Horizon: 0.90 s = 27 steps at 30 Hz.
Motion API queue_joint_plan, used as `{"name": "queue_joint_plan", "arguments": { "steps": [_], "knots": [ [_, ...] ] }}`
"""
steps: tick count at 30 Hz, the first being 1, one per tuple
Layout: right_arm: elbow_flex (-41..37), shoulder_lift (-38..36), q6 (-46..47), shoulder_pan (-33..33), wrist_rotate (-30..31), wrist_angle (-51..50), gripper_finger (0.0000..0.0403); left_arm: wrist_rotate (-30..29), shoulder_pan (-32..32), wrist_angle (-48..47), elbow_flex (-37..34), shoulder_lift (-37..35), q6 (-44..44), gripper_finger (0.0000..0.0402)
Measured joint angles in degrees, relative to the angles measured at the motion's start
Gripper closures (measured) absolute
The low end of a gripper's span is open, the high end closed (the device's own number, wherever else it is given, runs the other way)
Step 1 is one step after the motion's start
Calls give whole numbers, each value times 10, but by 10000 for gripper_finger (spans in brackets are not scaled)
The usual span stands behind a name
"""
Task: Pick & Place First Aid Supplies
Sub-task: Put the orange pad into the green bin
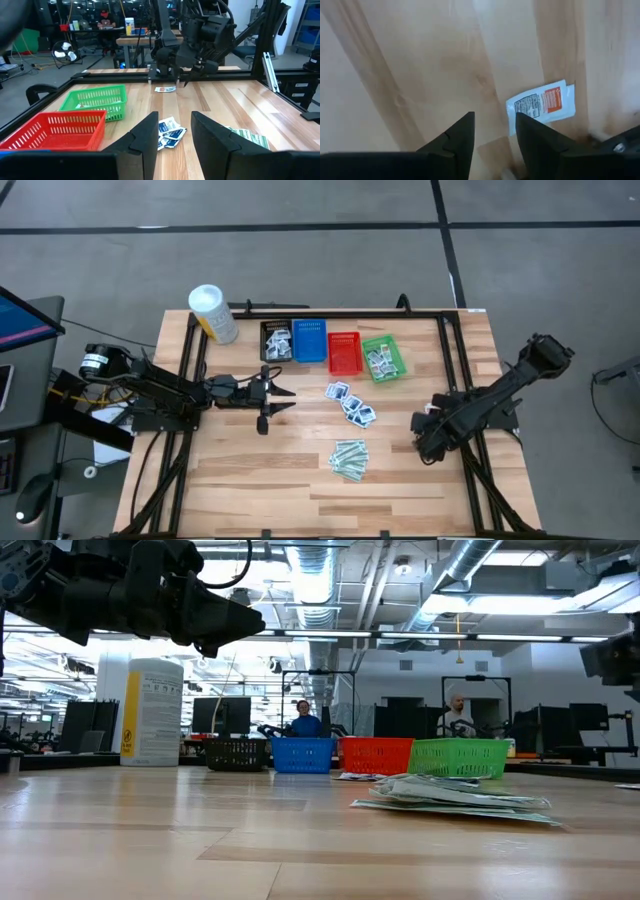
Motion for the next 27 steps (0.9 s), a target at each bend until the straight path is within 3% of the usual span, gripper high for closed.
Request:
{"name": "queue_joint_plan", "arguments": {
  "steps": [15,27],
  "knots": [
    [0,104,-31,0,0,-1,281,0,0,0,0,0,0,286],
    [1,117,-31,0,3,-5,301,0,0,-1,0,0,0,286]
  ]
}}
